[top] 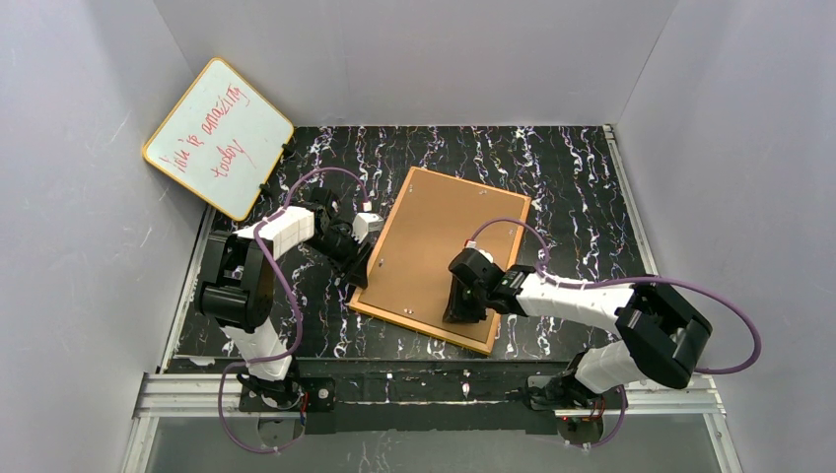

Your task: Put the photo into the frame

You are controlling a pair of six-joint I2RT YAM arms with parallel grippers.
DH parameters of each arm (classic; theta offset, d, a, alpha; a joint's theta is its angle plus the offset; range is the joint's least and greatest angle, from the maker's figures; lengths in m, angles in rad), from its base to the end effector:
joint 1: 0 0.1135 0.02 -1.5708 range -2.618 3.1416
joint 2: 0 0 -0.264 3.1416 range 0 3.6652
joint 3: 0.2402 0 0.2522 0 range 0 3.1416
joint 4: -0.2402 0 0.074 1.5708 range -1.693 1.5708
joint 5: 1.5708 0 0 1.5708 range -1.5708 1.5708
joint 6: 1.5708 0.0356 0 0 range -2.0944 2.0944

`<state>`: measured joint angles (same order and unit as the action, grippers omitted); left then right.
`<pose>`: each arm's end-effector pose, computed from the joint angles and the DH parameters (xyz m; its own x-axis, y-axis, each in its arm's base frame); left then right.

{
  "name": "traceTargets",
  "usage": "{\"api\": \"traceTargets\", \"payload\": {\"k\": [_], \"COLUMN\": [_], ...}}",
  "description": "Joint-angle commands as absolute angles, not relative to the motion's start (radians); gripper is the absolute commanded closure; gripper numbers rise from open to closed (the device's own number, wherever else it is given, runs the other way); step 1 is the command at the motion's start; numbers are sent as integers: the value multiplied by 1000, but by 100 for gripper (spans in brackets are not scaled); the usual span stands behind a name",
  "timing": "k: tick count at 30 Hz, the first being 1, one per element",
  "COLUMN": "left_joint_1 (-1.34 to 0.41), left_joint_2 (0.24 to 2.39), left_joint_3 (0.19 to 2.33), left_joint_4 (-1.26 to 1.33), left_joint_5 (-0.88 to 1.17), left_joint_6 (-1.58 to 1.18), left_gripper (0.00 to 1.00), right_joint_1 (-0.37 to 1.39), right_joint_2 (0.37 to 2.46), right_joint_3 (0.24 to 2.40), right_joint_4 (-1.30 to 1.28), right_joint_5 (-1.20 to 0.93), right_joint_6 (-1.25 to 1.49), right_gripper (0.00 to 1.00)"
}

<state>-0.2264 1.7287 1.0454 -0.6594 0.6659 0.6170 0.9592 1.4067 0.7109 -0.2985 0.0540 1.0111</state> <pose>0.2995 -0.0916 0.1667 -0.5933 0.6036 -0.5326 0.8042 0.4729 -0.3600 0.1526 0.2143 0.1711 -0.9341 0.1419 -0.3278 -0.0171 0.8989 0.4379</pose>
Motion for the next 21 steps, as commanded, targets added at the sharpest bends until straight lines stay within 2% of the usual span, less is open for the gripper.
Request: {"api": "traceTargets", "payload": {"k": [1, 8, 15, 18, 21], "left_joint_1": [-224, -224, -224, -224, -224], "left_joint_2": [1729, 1724, 1719, 1719, 1727], "left_joint_3": [1077, 1088, 1102, 1112, 1122], "left_joint_4": [-694, -703, -712, -709, -697], "left_joint_5": [690, 691, 694, 692, 701], "left_joint_6": [620, 622, 622, 617, 596], "left_gripper": [57, 57, 58, 58, 58], "right_joint_1": [962, 951, 772, 664, 651], "right_joint_2": [1432, 1425, 1358, 1381, 1459], "right_joint_3": [635, 668, 822, 904, 991], "right_joint_4": [-313, -316, -359, -353, -318], "right_joint_5": [71, 56, -41, -61, -76], "right_joint_6": [1023, 996, 874, 818, 797], "right_gripper": [69, 69, 63, 62, 63]}}
